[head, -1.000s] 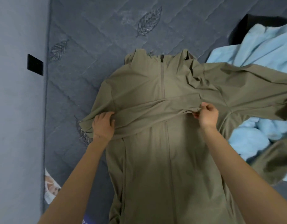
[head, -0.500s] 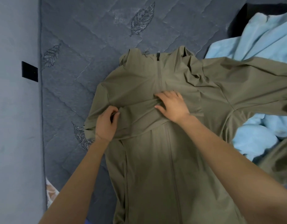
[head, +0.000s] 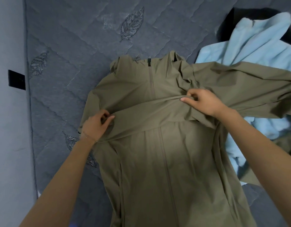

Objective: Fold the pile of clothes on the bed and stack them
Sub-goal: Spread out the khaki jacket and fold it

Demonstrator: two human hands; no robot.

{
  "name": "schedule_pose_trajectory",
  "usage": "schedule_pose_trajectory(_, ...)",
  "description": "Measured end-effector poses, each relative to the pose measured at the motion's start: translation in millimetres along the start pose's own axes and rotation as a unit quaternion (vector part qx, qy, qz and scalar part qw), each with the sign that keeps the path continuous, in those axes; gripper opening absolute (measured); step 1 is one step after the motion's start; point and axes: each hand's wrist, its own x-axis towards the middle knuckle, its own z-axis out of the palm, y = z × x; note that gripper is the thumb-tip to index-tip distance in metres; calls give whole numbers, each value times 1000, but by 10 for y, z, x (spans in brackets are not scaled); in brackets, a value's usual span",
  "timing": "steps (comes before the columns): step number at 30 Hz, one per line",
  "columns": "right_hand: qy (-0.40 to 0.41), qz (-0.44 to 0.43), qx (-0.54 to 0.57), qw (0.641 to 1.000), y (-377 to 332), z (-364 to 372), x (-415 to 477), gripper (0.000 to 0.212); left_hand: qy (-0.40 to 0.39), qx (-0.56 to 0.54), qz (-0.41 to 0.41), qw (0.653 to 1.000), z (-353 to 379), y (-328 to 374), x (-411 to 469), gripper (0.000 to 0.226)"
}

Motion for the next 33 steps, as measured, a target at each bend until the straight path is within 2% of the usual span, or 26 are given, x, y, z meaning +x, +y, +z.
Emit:
schedule_pose_trajectory(2,30,28,-16,999,40,-124,5,42,-9,57,6,998,-22,-159,-71,26)
schedule_pose_trajectory(4,74,53,-33,995,73,-228,21,39,18,70,21,997,-34,-308,-129,24)
schedule_pose_trajectory(7,88,72,-65,991,72,-350,55,34,58,-41,-25,997,-81,-331,-107,28)
schedule_pose_trajectory(9,47,76,-119,989,58,-378,83,28,90,-103,-48,989,-158,-265,2,44)
schedule_pose_trajectory(11,8,90,-180,979,59,-350,92,23,118,-152,-62,979,-267,-168,165,48)
schedule_pose_trajectory(14,49,114,-225,966,115,-273,96,22,121,-205,-49,970,-410,-20,402,45)
schedule_pose_trajectory(17,125,139,-240,953,171,-239,105,23,80,-181,-15,980,-451,19,506,40)
schedule_pose_trajectory(20,146,149,-262,942,195,-199,134,24,8,-101,-6,995,-403,-132,471,27)
schedule_pose_trajectory(23,152,138,-278,938,227,-157,150,24,-44,-81,-34,995,-337,-330,357,23)
schedule_pose_trajectory(25,153,125,-279,940,236,-150,141,24,-27,-103,-52,993,-301,-422,296,32)
schedule_pose_trajectory(30,107,84,-223,965,160,-128,136,21,96,-158,-117,976,-332,-349,356,52)
schedule_pose_trajectory(33,91,71,-217,969,121,-55,158,20,111,-79,-132,982,-323,-341,458,53)
